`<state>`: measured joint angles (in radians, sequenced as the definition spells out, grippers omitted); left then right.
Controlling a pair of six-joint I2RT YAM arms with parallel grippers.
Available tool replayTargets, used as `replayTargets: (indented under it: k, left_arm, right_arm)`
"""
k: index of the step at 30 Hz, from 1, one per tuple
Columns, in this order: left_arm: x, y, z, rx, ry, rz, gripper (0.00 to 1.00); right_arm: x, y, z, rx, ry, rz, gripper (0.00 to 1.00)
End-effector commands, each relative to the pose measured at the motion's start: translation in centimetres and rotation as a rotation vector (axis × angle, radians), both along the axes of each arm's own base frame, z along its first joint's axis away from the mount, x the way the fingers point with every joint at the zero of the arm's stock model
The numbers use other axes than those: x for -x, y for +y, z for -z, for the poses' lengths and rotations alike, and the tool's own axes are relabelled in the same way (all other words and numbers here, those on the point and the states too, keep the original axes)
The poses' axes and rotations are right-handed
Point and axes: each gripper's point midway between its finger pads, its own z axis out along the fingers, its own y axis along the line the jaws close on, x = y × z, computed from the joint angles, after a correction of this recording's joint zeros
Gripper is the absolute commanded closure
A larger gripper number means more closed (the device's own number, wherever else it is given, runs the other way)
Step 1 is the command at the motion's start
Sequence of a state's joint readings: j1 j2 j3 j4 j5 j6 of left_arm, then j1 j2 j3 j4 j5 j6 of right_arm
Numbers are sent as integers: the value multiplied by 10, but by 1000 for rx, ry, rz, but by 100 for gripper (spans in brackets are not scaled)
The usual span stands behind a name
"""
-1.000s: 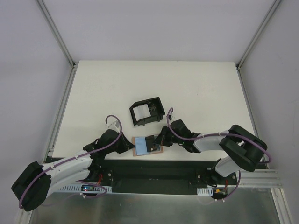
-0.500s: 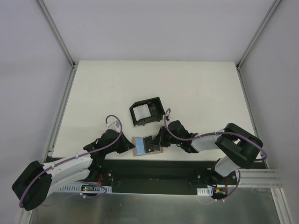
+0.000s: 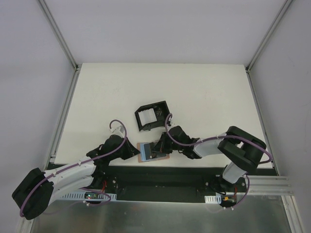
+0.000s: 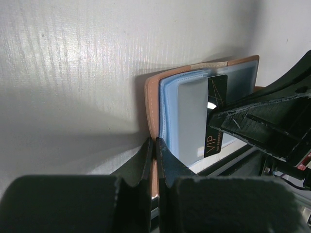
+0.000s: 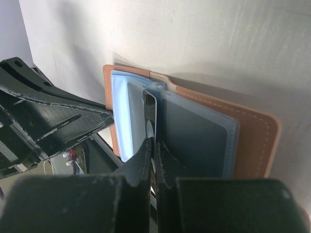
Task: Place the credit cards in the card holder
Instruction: Insert the credit card into the card holder.
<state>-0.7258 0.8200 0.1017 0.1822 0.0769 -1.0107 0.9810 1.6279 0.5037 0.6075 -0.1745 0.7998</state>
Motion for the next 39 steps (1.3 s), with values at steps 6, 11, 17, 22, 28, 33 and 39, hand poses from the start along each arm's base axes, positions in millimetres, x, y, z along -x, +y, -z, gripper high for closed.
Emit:
replayTargets:
  k: [6, 11, 17, 22, 28, 33, 39]
  left_arm:
    - [0, -2, -2, 21, -2, 2, 100]
    - [2, -2, -1, 20, -1, 12, 100]
    - [2, -3, -2, 25, -5, 11, 100]
    - [1, -3, -3, 27, -7, 13, 100]
    - [2, -4, -2, 26, -4, 18, 100]
    - [1, -5, -3, 27, -8, 19, 100]
    - [0, -6, -4, 28, -9, 19, 100]
  right_arm:
    - [-2, -18, 9, 135, -34, 50, 76]
    - [-4, -24, 1, 184, -69, 25, 62]
    - [0, -12, 4, 180, -42, -27, 59]
    - [3, 4, 3, 164, -26, -71, 59]
    - [3, 11, -5, 151, -53, -84, 61]
    - [4, 13, -11, 136, -66, -91, 72]
    - [4, 15, -16, 127, -87, -101, 81]
